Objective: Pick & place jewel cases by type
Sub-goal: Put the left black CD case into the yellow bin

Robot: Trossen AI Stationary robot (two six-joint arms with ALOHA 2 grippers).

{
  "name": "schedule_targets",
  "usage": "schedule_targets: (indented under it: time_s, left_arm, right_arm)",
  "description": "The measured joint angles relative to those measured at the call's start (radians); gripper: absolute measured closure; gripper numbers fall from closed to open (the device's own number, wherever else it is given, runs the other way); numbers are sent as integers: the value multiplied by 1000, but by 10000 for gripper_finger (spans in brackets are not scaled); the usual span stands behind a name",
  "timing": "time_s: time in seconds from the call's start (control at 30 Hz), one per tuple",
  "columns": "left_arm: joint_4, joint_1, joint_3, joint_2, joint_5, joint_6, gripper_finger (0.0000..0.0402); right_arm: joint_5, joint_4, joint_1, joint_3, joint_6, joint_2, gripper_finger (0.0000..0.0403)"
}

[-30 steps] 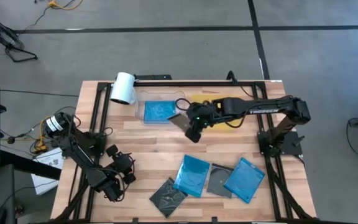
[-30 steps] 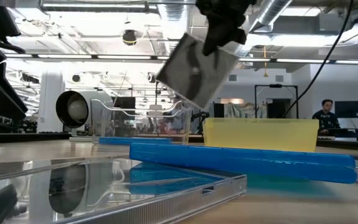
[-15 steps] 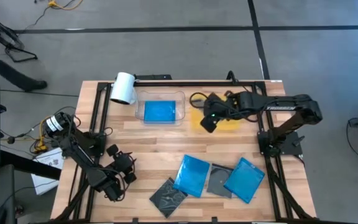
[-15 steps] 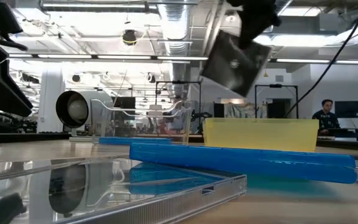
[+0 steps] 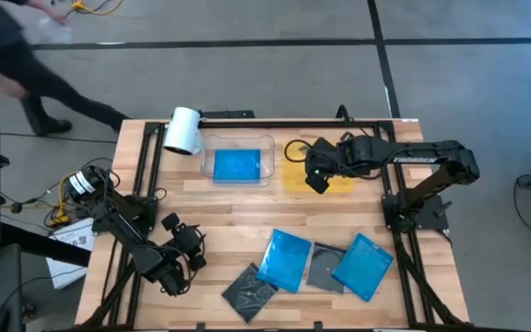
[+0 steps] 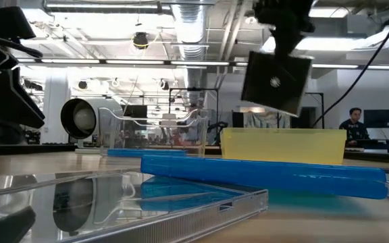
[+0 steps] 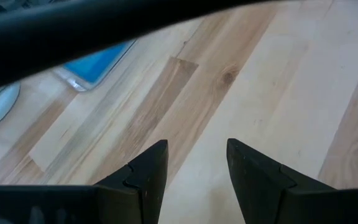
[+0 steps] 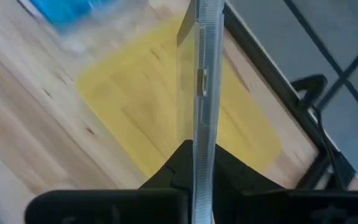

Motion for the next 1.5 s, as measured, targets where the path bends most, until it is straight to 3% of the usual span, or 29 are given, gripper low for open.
schedule_targets:
  time_s: [0.3, 0.47, 0.6, 0.83, 1.2, 1.5]
  left_arm:
    - [-1, 13, 0, 0, 0, 4, 242]
    - [-1, 21, 0, 0, 2, 4, 242]
    - [-1, 28, 0, 0, 2, 4, 242]
    - [-1, 42, 0, 0, 2, 4, 242]
    - [17, 45, 0, 0, 2, 8, 242]
    - [26, 45, 0, 0, 1, 19, 242]
  right_arm:
    - [-38, 127, -52, -177, -97, -2, 359]
    - [-59, 199, -80, -232, -186, -2, 381]
    - [-88, 244, -85, -239, -261, -2, 386]
    - [-202, 263, -90, -239, -350, -2, 352]
    - [-286, 295, -122, -239, -462, 1, 376]
    - [-371, 306, -148, -239, -518, 1, 360]
